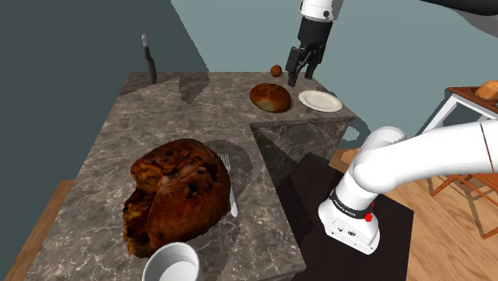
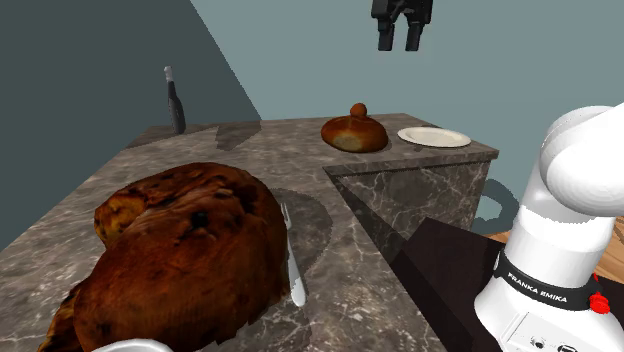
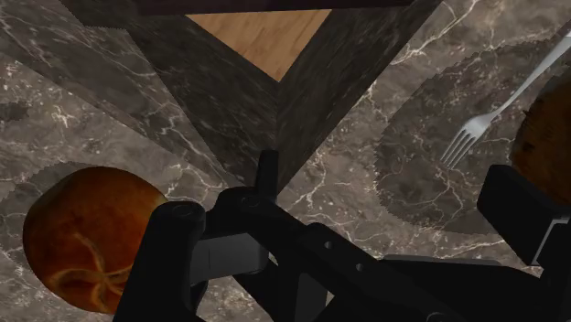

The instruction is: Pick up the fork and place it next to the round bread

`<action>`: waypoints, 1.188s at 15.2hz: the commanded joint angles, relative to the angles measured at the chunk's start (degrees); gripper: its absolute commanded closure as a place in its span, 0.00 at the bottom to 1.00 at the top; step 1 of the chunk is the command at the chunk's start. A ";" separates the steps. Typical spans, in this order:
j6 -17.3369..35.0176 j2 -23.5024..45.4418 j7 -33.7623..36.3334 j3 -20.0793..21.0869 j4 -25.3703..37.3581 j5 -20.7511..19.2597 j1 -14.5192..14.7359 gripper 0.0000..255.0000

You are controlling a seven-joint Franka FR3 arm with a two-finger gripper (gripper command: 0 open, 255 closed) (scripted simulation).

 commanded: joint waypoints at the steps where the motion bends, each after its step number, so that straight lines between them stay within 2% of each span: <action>1: 0.00 0.00 0.00 0.00 0.00 0.00 0.00 0.00; 6: 8.56 -2.70 10.86 8.15 -8.28 3.16 -0.38 0.00; 10: 15.82 -2.19 19.77 15.38 -12.90 5.61 -0.70 0.00; 14: 23.44 0.92 29.06 23.27 -15.55 7.42 -1.75 0.00; 18: 31.15 6.47 38.98 31.97 -16.12 7.75 -4.49 0.00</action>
